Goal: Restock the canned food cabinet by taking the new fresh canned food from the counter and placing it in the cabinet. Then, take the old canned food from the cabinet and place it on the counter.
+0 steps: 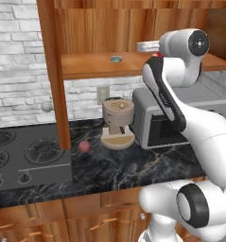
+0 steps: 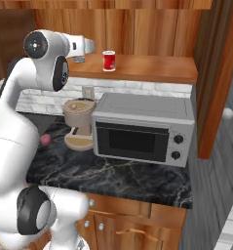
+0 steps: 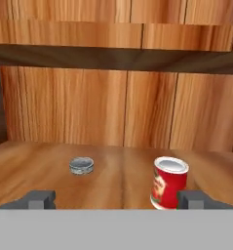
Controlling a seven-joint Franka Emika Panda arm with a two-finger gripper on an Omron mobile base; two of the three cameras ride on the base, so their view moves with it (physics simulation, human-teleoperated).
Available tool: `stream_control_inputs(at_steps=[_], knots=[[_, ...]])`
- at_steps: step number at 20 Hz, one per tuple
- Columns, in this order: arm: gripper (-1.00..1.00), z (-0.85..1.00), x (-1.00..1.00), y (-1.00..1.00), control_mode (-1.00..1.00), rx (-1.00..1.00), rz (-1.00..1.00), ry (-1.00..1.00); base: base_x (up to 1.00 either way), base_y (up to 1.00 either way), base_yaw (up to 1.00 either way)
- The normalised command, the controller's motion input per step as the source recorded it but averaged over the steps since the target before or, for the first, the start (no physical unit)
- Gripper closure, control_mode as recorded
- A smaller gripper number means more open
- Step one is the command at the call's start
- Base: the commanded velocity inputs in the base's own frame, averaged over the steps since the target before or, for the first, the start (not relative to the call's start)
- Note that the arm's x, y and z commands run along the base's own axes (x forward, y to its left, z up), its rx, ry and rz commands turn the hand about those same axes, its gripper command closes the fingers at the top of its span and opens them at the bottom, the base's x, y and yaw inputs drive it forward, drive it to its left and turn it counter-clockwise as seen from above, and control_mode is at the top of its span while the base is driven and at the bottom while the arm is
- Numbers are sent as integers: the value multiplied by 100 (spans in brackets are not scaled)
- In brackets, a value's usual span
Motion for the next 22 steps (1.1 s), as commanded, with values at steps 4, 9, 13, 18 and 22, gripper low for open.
stream_control_inputs(at_steps=[4, 9, 13, 18, 22], knots=[[-100, 22, -88, 100, -100, -28, 19, 6, 0, 0, 0], [-100, -11, -18, 43, -100, -21, 3, 11, 0, 0, 0], [-100, -35, 32, -34, -100, 4, -42, 28, 0, 0, 0], [-100, -5, 1, 11, -100, 3, -9, 9, 0, 0, 0], [-100, -14, 26, 32, -100, 4, -2, 14, 0, 0, 0]])
